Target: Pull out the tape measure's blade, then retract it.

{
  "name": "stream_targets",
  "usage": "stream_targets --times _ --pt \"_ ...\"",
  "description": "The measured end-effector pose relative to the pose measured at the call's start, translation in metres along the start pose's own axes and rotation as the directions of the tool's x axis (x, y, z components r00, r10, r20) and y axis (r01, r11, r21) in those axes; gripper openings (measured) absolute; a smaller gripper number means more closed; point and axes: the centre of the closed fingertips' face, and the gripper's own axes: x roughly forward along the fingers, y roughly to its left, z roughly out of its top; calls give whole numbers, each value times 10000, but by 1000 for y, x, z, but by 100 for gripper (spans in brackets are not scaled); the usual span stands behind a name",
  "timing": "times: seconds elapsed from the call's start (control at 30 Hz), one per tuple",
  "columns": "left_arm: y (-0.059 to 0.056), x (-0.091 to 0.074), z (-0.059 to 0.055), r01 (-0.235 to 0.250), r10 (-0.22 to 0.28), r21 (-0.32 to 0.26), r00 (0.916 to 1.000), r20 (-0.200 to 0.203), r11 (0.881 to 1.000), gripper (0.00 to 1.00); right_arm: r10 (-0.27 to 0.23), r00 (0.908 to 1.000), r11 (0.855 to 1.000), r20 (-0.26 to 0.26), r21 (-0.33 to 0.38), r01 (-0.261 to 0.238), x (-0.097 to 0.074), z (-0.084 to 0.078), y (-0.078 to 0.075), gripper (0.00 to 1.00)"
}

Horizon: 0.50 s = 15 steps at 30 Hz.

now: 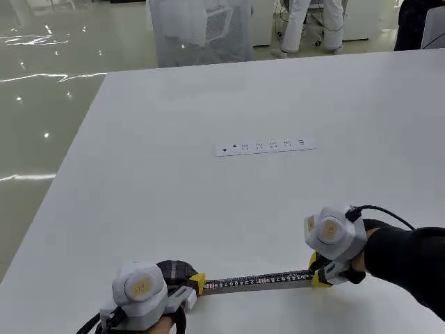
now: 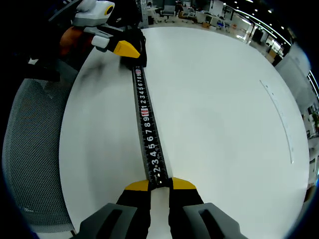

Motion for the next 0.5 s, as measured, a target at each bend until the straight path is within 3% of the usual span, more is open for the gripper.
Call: stream_targets --times 0.5 --pt "0 0 0 -3 3 -20 10000 -22 10000 61 7 10000 10000 -35 70 -7 1 2 0 8"
